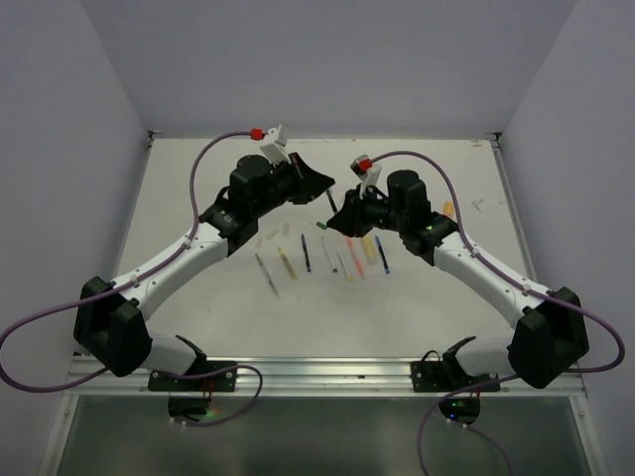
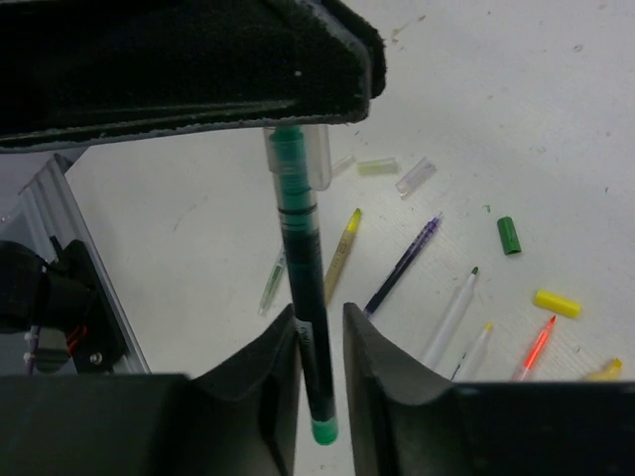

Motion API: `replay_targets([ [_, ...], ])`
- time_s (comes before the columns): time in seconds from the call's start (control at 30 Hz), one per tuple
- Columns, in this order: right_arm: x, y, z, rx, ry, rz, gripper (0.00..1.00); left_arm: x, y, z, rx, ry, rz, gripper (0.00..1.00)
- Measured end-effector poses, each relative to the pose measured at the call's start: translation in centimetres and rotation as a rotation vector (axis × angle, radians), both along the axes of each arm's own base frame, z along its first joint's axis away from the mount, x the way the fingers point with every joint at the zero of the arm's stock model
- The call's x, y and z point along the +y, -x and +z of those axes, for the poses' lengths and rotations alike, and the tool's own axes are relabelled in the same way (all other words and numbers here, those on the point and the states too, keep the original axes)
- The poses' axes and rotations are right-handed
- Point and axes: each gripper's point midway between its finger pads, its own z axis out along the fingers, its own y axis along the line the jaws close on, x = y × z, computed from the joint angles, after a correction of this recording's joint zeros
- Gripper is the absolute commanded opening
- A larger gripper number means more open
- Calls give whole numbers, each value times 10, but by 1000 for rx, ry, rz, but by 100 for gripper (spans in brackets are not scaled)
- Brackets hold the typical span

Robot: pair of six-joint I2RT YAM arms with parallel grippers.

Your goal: Open the pen caps

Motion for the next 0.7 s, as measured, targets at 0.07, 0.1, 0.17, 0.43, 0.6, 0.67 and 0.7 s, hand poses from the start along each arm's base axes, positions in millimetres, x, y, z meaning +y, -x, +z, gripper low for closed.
replay_targets([
  [0.07,3,2,3,-3,-11,18,2,0,0,-1,-2,4,3,0],
  [0.1,5,5,4,-3,-15,31,0,1,-1,-1,0,9,10,0],
  [0.17,6,5,4,-3,-19,36,0,2,-2,-1,2,13,17,0],
  [0.43,-3,15,-12,-22,-4,41,0,5,-8,-2,-2,12,53,0],
  [0.6,-25,49,-72,119,103,51,0,42,-46,17,-70,40,249,0],
  [0.67,-33,61,-94,180,141,46,0,53,-56,26,-98,55,306,0],
  [0.7,-37,65,-102,200,155,41,0,56,-59,31,-108,61,323,0],
])
